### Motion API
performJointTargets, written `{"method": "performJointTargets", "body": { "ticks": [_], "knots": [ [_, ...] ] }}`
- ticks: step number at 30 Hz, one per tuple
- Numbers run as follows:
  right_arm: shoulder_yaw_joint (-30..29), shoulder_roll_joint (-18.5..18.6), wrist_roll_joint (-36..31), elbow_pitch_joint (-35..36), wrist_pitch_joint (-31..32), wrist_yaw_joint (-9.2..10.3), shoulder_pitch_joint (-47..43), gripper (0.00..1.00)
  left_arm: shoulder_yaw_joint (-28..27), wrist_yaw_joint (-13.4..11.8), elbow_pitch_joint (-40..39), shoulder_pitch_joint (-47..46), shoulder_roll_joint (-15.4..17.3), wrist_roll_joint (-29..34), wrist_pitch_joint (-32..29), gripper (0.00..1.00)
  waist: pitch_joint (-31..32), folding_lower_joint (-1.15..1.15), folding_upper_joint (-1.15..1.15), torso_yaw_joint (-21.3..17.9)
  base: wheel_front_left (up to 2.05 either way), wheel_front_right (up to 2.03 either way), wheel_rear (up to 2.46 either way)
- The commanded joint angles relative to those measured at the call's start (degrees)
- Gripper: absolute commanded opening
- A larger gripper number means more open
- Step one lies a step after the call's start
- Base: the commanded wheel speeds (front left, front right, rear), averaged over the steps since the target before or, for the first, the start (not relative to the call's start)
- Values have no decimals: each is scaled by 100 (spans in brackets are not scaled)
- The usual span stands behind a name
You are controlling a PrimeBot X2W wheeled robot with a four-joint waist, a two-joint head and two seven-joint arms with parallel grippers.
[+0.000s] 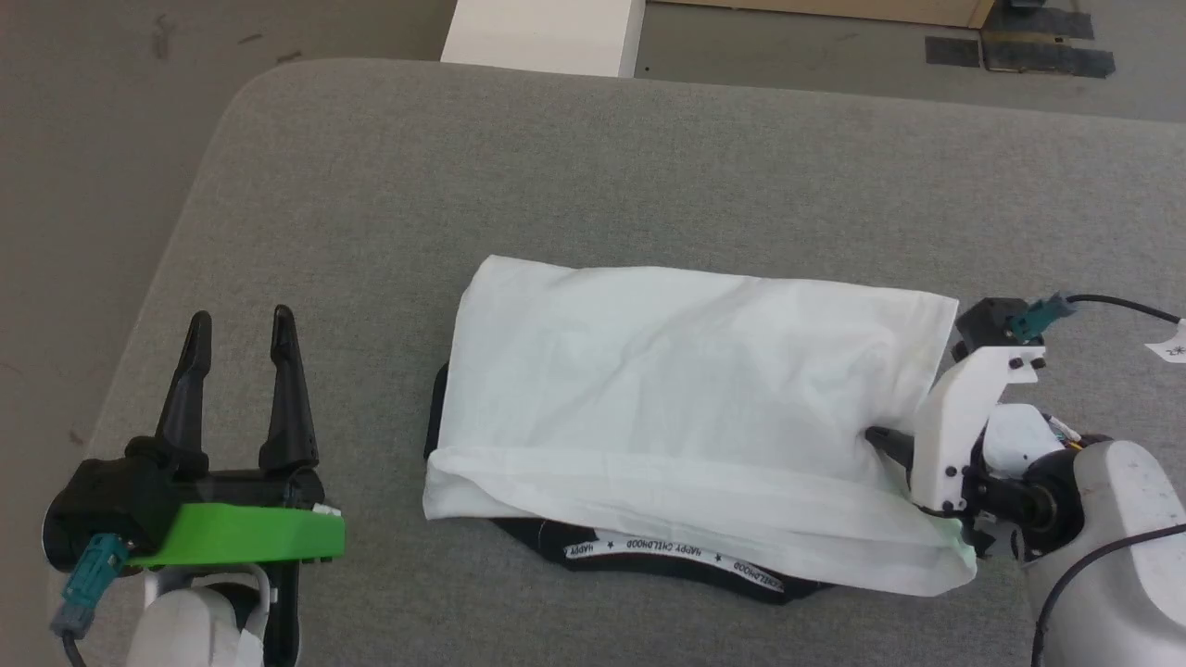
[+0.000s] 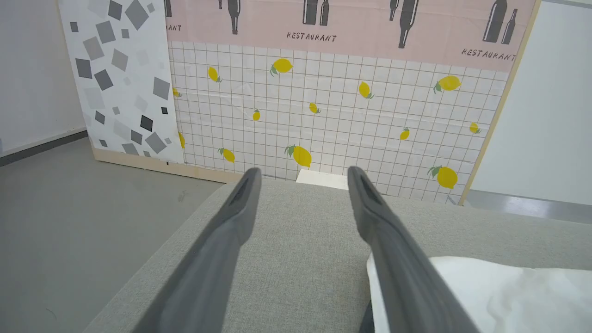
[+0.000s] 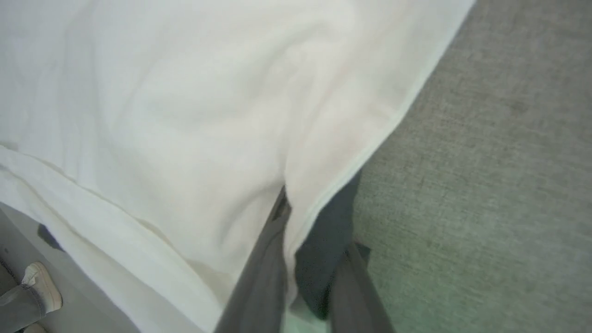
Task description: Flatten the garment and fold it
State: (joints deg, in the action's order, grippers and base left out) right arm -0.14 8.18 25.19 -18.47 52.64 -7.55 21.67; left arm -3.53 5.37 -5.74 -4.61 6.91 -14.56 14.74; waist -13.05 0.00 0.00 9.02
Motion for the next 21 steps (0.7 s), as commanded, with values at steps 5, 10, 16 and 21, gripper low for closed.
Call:
{"method": "performJointTargets", "body": {
  "ticks": [5,10,16,21],
  "knots": [
    [20,93,144,-41,-189,6,-81,0,-105,86,16,130,-142,158,26,100,166,0,0,-106,0,0,0],
    [-355,371,138,26,-149,6,-190,0,-163,124,3,266,-223,221,26,100,344,0,0,-196,0,0,0],
    [-1009,779,-279,81,-82,6,-329,0,-193,153,-13,382,-289,258,26,100,459,0,0,-267,0,0,0],
    [-1566,909,-969,28,-40,6,-296,0,-183,171,-5,389,-326,276,26,100,507,0,0,-275,0,0,0]
  ]
}}
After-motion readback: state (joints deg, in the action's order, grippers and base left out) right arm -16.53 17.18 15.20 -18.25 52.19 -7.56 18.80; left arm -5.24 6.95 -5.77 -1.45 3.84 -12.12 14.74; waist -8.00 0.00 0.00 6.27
